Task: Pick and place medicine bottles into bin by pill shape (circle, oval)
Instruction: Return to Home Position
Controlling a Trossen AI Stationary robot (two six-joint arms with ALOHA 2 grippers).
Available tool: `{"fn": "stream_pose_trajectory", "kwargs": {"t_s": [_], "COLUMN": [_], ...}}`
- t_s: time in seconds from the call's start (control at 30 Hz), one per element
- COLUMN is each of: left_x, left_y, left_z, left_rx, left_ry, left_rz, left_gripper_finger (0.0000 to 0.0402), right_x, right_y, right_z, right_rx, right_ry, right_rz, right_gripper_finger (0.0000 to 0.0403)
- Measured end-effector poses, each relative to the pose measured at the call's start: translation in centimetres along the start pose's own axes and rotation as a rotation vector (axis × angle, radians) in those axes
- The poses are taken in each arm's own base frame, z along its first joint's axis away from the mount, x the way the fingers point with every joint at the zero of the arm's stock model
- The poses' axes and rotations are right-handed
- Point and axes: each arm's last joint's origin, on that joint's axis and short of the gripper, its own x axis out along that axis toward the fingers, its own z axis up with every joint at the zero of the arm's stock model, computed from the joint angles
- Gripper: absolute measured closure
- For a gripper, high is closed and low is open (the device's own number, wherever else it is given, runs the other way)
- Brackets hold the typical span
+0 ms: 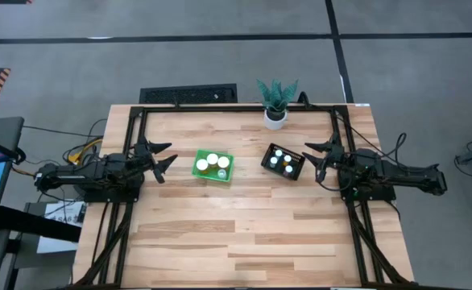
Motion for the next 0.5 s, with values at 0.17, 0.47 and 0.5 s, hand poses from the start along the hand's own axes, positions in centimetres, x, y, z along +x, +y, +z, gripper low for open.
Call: {"fn": "stream_pose_trajectory", "kwargs": {"t_s": [0.17, 0.47, 0.5], "left_x": [0.0, 0.0, 0.0], "left_y": [0.0, 0.0, 0.0], "left_z": [0.0, 0.0, -0.01], "left_rx": [0.0, 0.0, 0.0], "left_ry": [0.0, 0.0, 0.001], "left_rz": [0.0, 0.0, 0.0], "left_gripper_finger": [0.015, 0.015, 0.015], "right_x": [0.0, 0.0, 0.0], "right_y": [0.0, 0.0, 0.0], "right_z": [0.0, -0.02, -0.02], "right_rx": [0.0, 0.0, 0.0], "right_ry": [0.0, 0.001, 0.001], "right_rz": [0.0, 0.0, 0.0], "right_gripper_finger": [0.0229, 0.0232, 0.0232]}}
